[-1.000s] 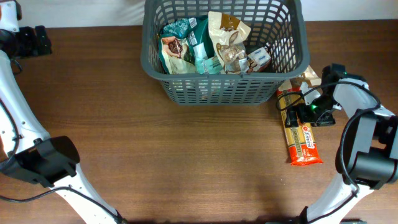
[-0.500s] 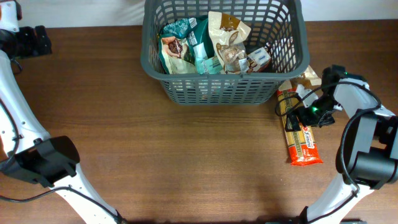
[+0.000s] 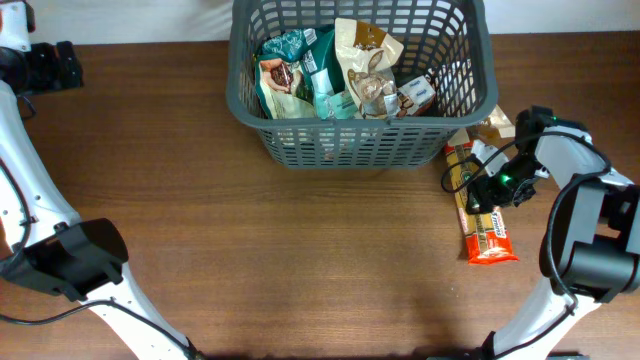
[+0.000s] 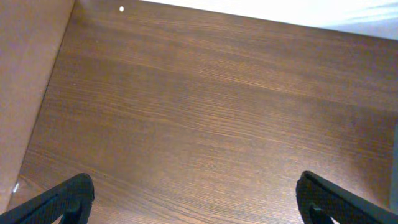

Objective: Pack container
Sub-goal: 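Lower the right gripper and grasp the San Remo spaghetti pack, then carry the spaghetti pack into the grey basket and release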

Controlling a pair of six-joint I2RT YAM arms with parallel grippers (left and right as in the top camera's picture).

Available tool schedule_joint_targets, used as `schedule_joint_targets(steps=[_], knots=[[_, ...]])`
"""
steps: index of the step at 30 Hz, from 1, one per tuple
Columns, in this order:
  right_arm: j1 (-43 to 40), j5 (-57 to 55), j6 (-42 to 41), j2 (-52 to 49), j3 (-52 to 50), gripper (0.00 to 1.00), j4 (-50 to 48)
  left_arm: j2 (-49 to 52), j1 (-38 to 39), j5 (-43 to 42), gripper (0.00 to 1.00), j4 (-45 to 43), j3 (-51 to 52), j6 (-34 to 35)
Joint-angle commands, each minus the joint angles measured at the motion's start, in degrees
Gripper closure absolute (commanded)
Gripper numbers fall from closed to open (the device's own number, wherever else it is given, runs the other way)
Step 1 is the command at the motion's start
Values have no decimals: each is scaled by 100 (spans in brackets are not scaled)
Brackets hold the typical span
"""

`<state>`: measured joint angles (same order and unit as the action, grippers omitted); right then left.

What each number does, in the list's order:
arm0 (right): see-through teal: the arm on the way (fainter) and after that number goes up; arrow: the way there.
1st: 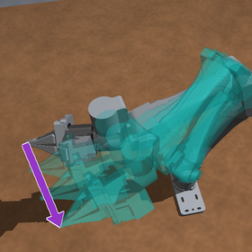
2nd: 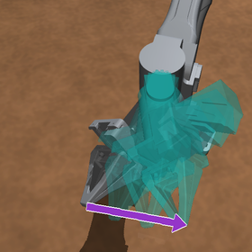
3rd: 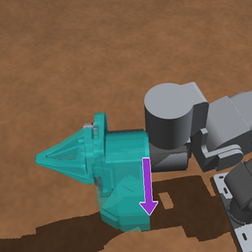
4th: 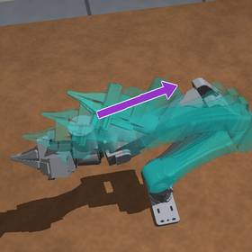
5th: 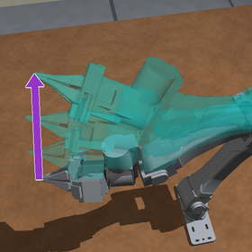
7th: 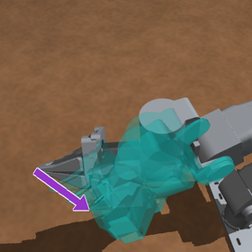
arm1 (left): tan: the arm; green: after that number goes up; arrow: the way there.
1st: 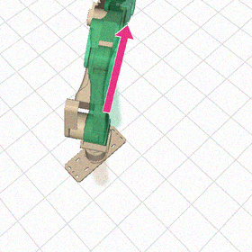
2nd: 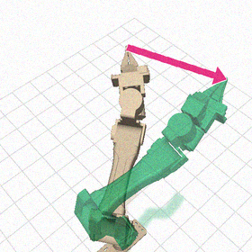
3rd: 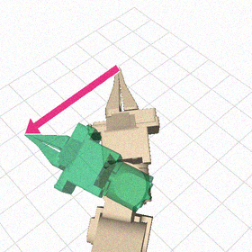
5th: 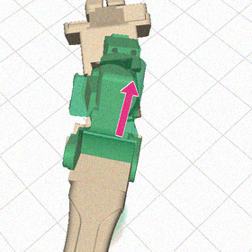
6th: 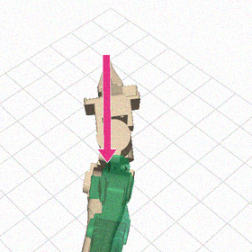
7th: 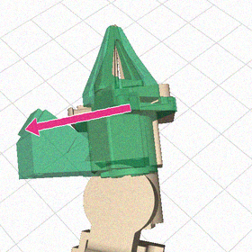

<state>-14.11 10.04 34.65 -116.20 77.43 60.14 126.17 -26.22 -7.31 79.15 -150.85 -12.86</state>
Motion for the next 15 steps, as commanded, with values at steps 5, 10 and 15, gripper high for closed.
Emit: schedule_joint_targets(steps=[5,10,15], knots=[[55,15,-437,-249,-168,96,-105,48,-20,-42,1,11,22,-92],[42,-46,-1198,-249,-168,96,-372,48,-20,-42,1,13,22,-92],[-162,-363,-2363,-247,-166,96,-656,48,-20,-42,1,15,22,-92]])
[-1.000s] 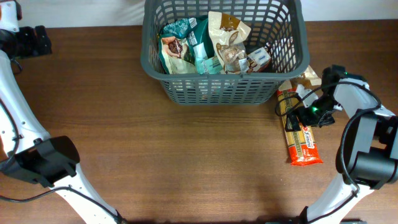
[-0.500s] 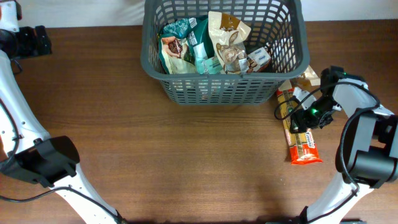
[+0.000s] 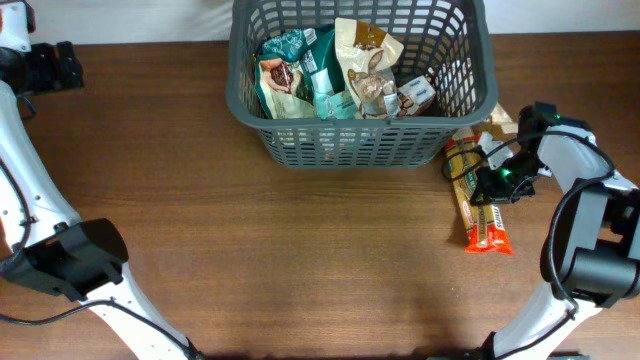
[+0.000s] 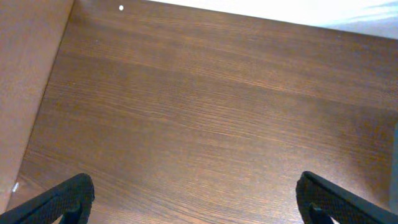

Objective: Pack container
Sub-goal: 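Carry the spaghetti pack into the grey basket and release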

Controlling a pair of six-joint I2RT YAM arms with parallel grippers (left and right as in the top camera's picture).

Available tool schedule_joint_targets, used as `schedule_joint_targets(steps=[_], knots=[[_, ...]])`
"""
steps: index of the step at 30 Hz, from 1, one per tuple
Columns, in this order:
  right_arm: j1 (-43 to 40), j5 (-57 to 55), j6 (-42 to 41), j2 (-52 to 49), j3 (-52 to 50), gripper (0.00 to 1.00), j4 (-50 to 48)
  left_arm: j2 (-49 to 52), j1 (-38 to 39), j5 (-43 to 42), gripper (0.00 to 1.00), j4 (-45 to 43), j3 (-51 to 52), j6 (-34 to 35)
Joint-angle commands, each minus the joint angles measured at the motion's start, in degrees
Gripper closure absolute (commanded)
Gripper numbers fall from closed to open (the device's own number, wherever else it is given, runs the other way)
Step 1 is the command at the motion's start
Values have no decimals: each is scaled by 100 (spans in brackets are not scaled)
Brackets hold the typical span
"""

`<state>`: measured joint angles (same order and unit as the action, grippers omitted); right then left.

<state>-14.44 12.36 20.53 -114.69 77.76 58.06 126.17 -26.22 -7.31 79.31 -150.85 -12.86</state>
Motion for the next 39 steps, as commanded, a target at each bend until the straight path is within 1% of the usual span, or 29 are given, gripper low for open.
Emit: schedule_joint_targets(steps=[1,4,9,13,16,21,23,26,32,37,39], knots=[[-214,-739,-1174,-393,-192,96,-463,48,-20,-42,1,0,22,-92],[-544,-1032,-1749,-387,-166,96,-498,48,-20,-42,1,0,22,-92],[-1182,-990,-2564,-372,-31,96,-474,48,-20,-42,1,-2,22,-92],[-1565,-560,-2632,-302,120,97,-476,48,-20,-42,1,-2,22,-92],[-1700,-127,-2667,-170,326,96,-505,48,-20,-44,1,-2,22,-92],[-1670,798,-2190,107,940,96,-496,48,-20,-44,1,-4,22,-90],[-1587,1005,-2009,304,1322,96,-498,48,-20,-44,1,-4,22,-92],[-1416,994,-1790,590,2011,97,-496,48,-20,-42,1,-4,22,-92],[-962,997,-1751,1036,4118,97,-494,48,-20,-42,1,-24,22,-92],[-260,1106,-1443,1209,5840,96,-494,48,-20,-42,1,-48,22,-94],[103,1303,-1322,1246,6332,96,-503,48,-20,-42,1,-50,22,-94]])
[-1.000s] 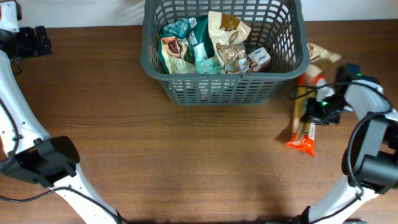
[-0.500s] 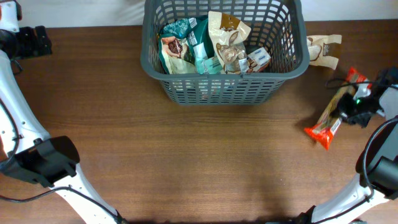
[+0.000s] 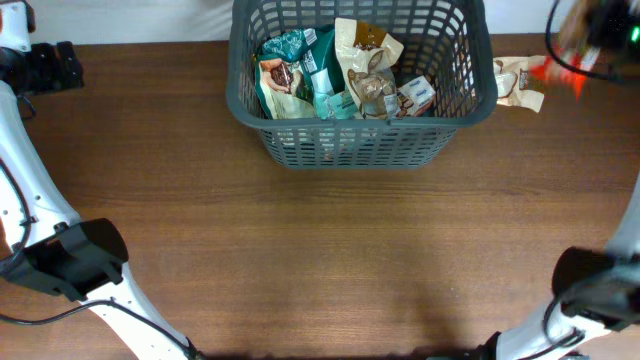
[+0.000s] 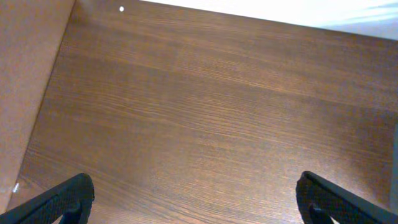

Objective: Pack container
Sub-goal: 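Carry the spaghetti pack into the grey basket and release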

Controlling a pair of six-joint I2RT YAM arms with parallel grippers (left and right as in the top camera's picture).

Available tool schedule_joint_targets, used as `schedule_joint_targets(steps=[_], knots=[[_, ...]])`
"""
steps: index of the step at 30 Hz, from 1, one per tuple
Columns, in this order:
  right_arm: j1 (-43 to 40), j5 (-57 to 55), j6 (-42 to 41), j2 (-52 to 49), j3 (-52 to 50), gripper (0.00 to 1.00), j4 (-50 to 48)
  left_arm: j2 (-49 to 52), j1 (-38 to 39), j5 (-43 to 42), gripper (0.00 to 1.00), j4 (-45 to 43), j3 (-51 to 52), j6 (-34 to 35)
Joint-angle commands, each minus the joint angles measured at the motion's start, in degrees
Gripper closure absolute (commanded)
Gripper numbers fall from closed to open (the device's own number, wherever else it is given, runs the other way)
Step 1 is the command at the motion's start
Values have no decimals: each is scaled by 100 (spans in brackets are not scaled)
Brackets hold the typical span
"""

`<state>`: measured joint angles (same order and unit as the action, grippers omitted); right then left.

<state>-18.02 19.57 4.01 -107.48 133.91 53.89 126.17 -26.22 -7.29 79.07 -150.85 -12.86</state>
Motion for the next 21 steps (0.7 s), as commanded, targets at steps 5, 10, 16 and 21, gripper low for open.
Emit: schedule_joint_targets(steps=[5,10,16,21], knots=[[1707,826,634,527,1281,96,-138,48,-20,-44,1,-92,22,-92],[2653,739,979,249,1110,96,79,48,-20,-44,1,-109,22,-94],[2994,656,1471,-424,1062,96,911,48,-20,-44,1,-107,22,-94],[2997,656,1755,-826,1062,97,1510,48,-20,-46,1,-105,22,-92]])
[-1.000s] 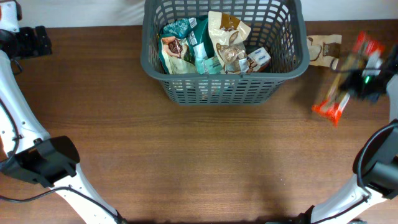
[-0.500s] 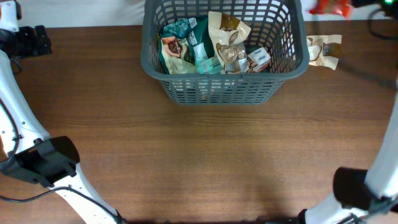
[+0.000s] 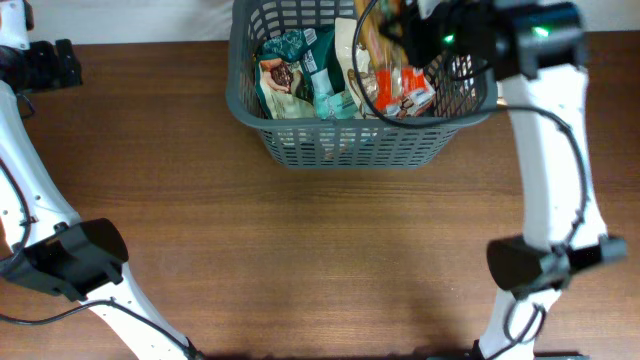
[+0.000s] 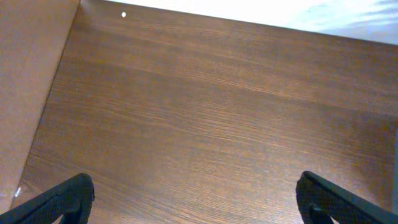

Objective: Pack container
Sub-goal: 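Carry the spaghetti pack into the grey basket and release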

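A grey mesh basket stands at the back middle of the table, holding several snack bags in teal, cream and brown. My right gripper hangs over the basket's right half, shut on an orange snack bar and a long yellow packet that dangle above the bags inside. My left gripper rests at the far back left corner. In the left wrist view it stands open, its fingers wide apart with only bare wood between them.
The brown wooden table stretches in front of the basket. My right arm's white link crosses the table's right side and hides the spot beside the basket. A pale wall edge runs behind the table.
My right gripper has moved from the blurred far right back corner to a place over the basket, with the orange bar and yellow packet hanging from it. The left arm has stayed put.
My right gripper was down on the orange bar and yellow packet lying right of the basket, then closer on them. Later both were gone from the table and the gripper was high at the back right. Now they hang over the basket.
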Controlling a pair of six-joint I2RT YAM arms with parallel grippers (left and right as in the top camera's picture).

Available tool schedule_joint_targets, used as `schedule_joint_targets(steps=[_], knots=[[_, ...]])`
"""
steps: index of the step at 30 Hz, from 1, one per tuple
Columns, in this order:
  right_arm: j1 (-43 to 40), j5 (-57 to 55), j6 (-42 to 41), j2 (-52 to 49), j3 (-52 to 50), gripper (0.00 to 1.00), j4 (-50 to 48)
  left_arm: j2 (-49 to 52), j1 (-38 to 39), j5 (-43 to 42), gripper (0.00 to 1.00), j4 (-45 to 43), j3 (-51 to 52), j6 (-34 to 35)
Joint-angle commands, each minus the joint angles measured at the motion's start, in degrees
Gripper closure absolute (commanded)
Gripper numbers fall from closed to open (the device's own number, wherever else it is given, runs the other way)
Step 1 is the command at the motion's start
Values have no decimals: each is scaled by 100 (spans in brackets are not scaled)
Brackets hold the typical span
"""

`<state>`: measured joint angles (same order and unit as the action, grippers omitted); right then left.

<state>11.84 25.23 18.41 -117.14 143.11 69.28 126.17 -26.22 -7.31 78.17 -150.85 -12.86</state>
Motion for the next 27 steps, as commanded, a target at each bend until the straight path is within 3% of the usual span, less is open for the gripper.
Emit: schedule_joint_targets(steps=[1,11,12,13,14,15,16,23,27], knots=[[11,87,389,111,142,97,70,48,-20,-44,1,-15,22,-92],[11,-42,535,55,142,94,413,48,-20,-44,1,-15,22,-92],[11,-44,535,55,142,81,433,48,-20,-44,1,-15,22,-92],[11,-44,535,55,142,46,459,48,-20,-44,1,-13,22,-92],[11,-44,538,55,142,24,472,48,-20,-44,1,-13,22,-92],[11,-44,535,55,142,9,476,48,-20,-46,1,-13,22,-92],[11,-44,535,55,142,1,481,48,-20,-44,1,-13,22,-92],[11,-243,531,55,142,1,516,48,-20,-44,1,-9,22,-92],[9,-1025,463,57,142,1,575,48,-20,-44,1,-13,22,-92]])
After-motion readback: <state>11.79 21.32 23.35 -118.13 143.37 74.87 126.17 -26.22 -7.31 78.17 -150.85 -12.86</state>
